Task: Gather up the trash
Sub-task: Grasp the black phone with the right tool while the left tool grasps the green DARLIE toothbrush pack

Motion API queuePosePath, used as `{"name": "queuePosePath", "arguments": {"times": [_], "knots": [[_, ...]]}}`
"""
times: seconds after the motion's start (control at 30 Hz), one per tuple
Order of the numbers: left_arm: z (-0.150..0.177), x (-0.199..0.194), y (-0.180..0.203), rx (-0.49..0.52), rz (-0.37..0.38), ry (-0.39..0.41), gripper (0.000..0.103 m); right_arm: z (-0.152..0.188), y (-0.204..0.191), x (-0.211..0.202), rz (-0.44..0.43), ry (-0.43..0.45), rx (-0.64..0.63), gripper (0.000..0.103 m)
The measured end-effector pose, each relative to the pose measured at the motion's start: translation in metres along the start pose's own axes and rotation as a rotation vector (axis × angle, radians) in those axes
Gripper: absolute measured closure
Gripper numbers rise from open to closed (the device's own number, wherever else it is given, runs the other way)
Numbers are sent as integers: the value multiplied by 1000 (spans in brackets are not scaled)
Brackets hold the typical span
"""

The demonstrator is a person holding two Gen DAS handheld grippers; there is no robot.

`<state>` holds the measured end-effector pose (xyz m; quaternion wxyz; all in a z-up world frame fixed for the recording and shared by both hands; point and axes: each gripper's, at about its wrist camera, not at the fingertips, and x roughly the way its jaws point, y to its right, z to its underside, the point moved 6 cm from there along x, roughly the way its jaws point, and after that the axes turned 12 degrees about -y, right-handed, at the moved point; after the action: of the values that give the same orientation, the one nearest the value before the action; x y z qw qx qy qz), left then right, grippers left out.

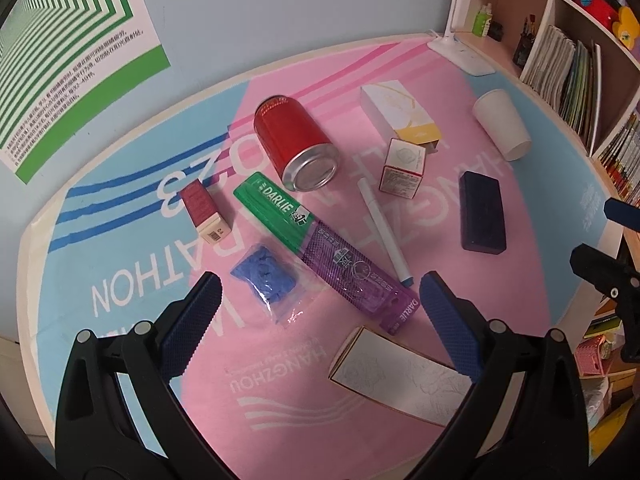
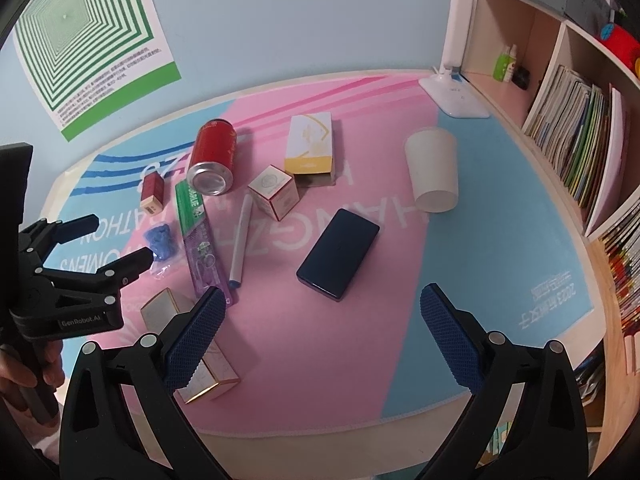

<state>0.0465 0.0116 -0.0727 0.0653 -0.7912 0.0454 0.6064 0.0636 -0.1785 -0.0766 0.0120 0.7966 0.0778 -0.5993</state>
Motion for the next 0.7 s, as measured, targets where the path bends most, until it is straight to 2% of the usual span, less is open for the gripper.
{"name": "queuePosePath", "arguments": {"times": [0.33, 0.43, 0.7], "knots": [[-14, 45, -10, -39, 16, -123, 8, -8, 6, 34, -34, -70, 34, 8], [-18, 55, -11, -41, 19, -143, 9, -12, 9, 45, -42, -98, 45, 15], [-32, 85, -16, -65, 17, -208, 10, -24, 17, 76, -63, -172, 80, 15]]}}
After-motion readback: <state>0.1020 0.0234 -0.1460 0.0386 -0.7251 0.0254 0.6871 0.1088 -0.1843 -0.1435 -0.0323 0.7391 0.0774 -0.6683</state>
